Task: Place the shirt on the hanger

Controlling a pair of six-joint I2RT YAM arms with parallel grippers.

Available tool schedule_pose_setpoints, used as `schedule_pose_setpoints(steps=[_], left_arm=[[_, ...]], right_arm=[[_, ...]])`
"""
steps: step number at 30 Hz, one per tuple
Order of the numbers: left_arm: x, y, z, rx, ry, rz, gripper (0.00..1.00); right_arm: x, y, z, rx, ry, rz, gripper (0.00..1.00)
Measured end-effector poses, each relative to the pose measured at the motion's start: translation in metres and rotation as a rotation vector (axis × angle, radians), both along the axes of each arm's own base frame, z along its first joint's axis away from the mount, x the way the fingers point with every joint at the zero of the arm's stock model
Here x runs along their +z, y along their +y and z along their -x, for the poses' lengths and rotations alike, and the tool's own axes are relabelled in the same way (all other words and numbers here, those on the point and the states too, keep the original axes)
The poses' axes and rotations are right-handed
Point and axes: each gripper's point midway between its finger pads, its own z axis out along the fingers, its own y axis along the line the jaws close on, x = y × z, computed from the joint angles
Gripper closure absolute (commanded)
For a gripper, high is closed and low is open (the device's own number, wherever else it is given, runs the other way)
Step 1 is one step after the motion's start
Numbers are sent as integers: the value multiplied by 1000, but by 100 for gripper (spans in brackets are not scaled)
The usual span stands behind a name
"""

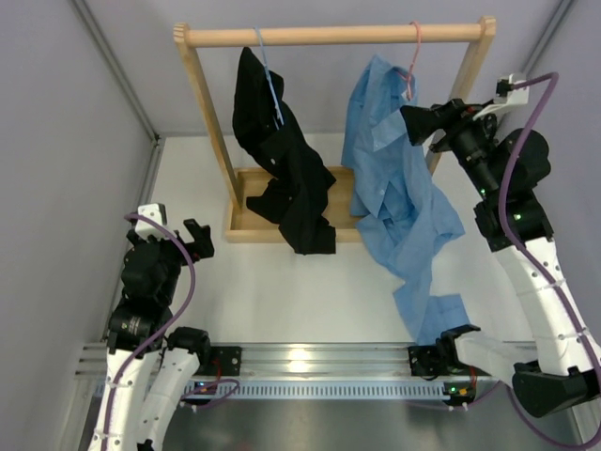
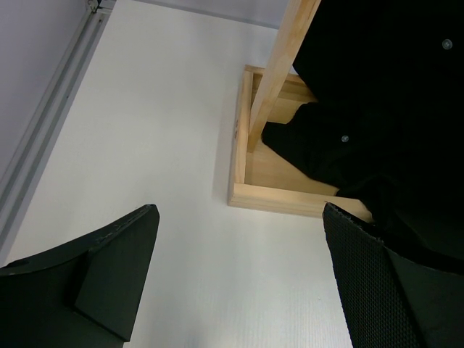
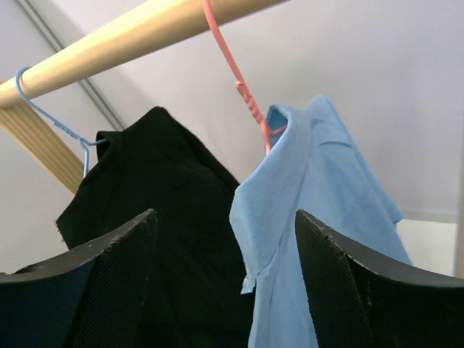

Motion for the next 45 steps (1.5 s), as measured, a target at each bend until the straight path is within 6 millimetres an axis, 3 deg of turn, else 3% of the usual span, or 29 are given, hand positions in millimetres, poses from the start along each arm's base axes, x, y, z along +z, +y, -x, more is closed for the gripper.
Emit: schedule_pose_setpoints(steps=[4,6,10,11,14,22,25,32,35,40,45], left_arm=[[0,0,0,0,0,0,2],[0,0,0,0,0,0,2],[0,0,0,1,-1,0,2],[0,0,0,1,0,0,2],[0,0,0,0,-1,0,2],[0,0,0,0,-1,0,2],[0,-1,0,-3,0,0,2],[0,-1,0,-5,0,1,2],[0,1,0,5,-1,-1,2],[1,5,0,30,-3,-5,2],[11,20,12,104,-58,-5,2]], right_arm=[[1,-14,8,-57,-20,60,18],[-8,-21,9,-88,-12,109,16],[-52,-29,21,-101,59,199,11],[-63,-30,27,-94,77,218,3],[-83,-33,49,-73,107,260,1],[-89,-46,102,-64,68,289,0],[-94,-48,100,-75,87,304,2],[-123,-37,68,-39,222,354,1],[-137,-38,76,-27,253,363,1],[-118,-48,121,-32,164,340,1],[-99,-81,165,-160,82,322,0]])
